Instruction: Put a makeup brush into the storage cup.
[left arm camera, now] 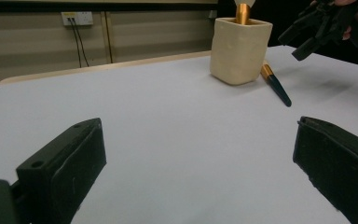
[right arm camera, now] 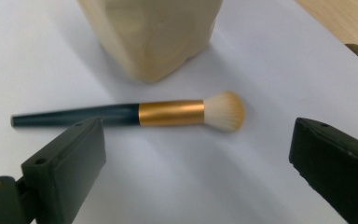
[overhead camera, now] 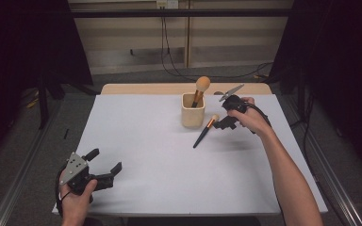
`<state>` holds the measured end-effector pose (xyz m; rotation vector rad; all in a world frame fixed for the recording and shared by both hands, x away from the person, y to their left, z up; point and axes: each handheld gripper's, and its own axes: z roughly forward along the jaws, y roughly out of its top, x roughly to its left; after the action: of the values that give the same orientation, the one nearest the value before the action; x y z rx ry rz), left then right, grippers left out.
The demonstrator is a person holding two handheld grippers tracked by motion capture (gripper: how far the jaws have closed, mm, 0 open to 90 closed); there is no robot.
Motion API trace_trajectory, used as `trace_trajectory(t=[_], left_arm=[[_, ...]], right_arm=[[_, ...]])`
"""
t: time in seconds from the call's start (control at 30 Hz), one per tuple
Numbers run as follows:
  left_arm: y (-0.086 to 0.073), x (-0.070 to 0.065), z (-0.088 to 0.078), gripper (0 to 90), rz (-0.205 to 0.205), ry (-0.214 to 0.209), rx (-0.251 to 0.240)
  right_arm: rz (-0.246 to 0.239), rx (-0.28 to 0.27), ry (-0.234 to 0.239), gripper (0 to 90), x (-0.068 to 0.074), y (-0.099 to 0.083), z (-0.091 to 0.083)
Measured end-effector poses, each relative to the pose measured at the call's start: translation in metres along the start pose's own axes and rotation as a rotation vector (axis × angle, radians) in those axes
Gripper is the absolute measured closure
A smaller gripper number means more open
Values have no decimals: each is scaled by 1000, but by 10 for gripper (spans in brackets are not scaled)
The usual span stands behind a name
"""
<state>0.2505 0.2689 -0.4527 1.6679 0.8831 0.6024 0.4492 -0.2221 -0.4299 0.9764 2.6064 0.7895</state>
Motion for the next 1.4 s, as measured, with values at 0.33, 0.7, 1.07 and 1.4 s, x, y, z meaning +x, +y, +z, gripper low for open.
trace_trajectory(t=[0.33, 0.7, 1.07, 1.4], left_arm=[[0, -1, 0, 24, 16, -12, 5], [0, -2, 1, 24, 20, -16, 9], [-1, -2, 0, 25, 26, -22, 16], [-2, -2, 0, 28, 30, -30, 25]], right_arm=[[-194, 113, 32, 36, 4, 10, 9], [-349, 200, 129, 57, 10, 28, 15], [-435, 226, 167, 114, 16, 38, 22], [-475, 249, 161, 93, 16, 42, 28]])
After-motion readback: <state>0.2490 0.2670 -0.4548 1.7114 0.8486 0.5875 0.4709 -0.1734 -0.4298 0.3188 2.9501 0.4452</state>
